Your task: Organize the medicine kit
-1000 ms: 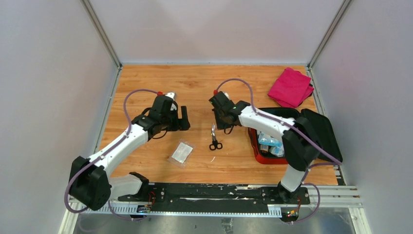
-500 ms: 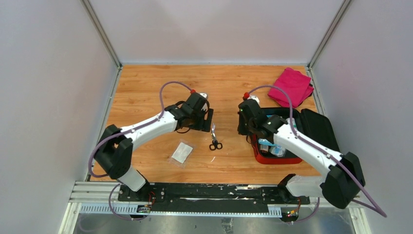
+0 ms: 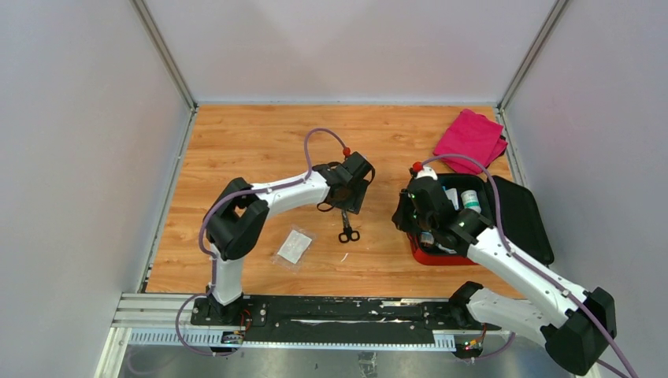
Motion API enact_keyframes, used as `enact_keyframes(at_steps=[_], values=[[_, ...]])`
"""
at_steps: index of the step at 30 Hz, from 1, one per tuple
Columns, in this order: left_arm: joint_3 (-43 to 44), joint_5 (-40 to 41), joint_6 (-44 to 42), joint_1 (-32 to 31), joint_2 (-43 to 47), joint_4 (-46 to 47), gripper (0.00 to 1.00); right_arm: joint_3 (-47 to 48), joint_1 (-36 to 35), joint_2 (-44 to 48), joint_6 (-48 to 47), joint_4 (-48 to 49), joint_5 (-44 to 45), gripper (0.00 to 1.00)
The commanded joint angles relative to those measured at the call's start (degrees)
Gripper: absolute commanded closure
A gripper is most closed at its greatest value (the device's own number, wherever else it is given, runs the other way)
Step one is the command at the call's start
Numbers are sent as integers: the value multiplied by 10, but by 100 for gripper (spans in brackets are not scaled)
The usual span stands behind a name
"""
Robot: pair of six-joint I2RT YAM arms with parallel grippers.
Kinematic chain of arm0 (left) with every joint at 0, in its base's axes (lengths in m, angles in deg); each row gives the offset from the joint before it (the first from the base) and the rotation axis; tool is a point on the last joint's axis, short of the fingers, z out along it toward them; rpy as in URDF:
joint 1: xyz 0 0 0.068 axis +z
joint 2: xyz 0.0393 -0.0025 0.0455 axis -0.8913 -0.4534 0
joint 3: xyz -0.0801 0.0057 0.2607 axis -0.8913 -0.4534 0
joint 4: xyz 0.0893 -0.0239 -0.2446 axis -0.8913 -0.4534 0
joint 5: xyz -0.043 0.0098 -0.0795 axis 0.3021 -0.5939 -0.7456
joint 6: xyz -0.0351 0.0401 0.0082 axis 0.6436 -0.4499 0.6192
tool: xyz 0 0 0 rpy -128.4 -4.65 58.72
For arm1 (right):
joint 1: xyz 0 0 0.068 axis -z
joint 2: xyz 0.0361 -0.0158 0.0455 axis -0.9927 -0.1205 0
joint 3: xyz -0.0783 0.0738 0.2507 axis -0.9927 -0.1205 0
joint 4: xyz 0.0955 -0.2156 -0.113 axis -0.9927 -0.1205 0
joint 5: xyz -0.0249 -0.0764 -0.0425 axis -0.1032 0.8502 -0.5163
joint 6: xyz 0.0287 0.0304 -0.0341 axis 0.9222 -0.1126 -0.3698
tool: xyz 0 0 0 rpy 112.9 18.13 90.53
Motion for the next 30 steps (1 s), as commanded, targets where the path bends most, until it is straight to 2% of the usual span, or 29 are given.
enact_keyframes(at_steps=[1,12,22,30], values=[[27,36,-3,-8,-35,-28,34,-22,5,37,-15,2,18,83],[71,56,-19,-25,-92,-54,44,-42,6,58,-17,2,19,83],[46,71,-6,-26,-105,-58,56,-39,6,58,-12,1,16,84],[10,64,-3,-25,-106,-35,73,-26,6,43,-6,0,6,84]])
